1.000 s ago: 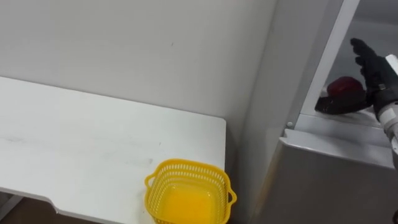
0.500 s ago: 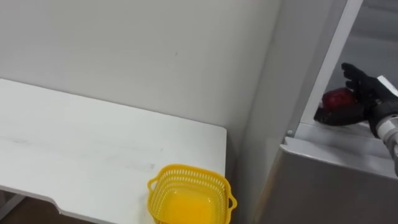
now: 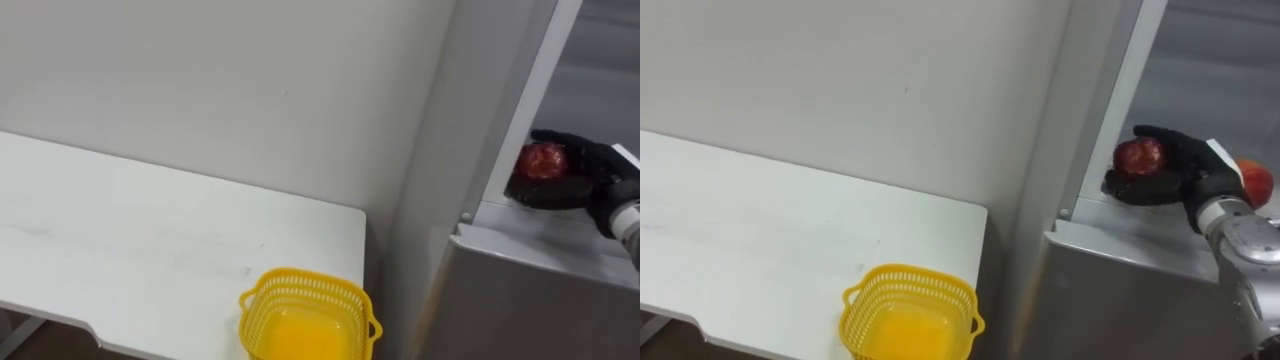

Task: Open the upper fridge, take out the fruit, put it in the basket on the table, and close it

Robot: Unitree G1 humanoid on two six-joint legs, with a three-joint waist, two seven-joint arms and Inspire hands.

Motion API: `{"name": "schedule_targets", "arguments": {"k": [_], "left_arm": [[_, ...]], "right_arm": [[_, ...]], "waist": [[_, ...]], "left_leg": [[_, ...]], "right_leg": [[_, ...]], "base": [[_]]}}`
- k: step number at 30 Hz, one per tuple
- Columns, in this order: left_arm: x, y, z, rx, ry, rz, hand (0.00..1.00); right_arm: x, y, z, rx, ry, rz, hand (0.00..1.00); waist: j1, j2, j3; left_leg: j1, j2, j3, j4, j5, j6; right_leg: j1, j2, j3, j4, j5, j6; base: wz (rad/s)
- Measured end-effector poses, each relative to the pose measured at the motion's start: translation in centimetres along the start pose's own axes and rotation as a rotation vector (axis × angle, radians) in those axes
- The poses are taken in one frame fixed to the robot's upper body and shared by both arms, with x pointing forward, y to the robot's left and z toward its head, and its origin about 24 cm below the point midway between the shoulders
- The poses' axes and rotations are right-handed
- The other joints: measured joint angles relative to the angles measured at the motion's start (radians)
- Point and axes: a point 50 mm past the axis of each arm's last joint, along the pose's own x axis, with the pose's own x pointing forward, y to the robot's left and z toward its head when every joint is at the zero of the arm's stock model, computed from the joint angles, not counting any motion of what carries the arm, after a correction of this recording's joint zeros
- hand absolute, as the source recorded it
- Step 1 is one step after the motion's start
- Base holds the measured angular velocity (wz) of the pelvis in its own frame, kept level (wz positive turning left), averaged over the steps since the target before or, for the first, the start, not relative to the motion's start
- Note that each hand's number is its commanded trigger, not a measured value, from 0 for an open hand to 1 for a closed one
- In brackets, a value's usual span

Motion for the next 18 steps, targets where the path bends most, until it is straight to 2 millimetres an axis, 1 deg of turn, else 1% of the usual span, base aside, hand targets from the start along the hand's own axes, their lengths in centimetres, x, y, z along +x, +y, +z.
{"name": "schedule_targets", "arguments": {"k": [3,9,13,18], "left_arm": [[0.00,0.03,0.01,0.000,0.000,0.001,0.00],[0.01,0.05,0.05,0.001,0.000,0.001,0.00],[0.01,0.06,0.09,0.000,-0.001,0.002,0.00],[0.04,0.38,0.77,0.002,-0.020,0.010,0.00]], "right_arm": [[0.08,-0.02,0.23,0.001,-0.005,-0.002,1.00],[0.12,-0.73,0.75,-0.008,-0.017,-0.034,1.00],[0.22,-0.58,0.88,-0.018,-0.022,-0.028,1.00],[0.24,-0.40,1.00,-0.026,-0.025,-0.030,1.00]], "waist": [[0.000,0.001,0.0010],[0.003,0.001,0.0010],[0.003,0.002,0.0014],[0.005,0.003,0.0022]], "left_leg": [[0.000,0.000,0.000,-0.002,0.000,0.000],[0.001,0.000,-0.001,-0.009,0.000,0.000],[0.012,0.002,-0.001,-0.017,0.000,-0.001],[0.013,0.002,-0.001,-0.024,0.000,-0.001]], "right_leg": [[0.000,0.000,0.000,-0.004,0.000,0.000],[0.001,0.003,-0.001,-0.012,0.000,0.000],[0.005,0.004,-0.002,-0.012,0.000,0.000],[0.007,0.004,0.001,-0.011,0.000,0.000]], "base": [[0.00],[0.00],[0.00],[0.00]]}}
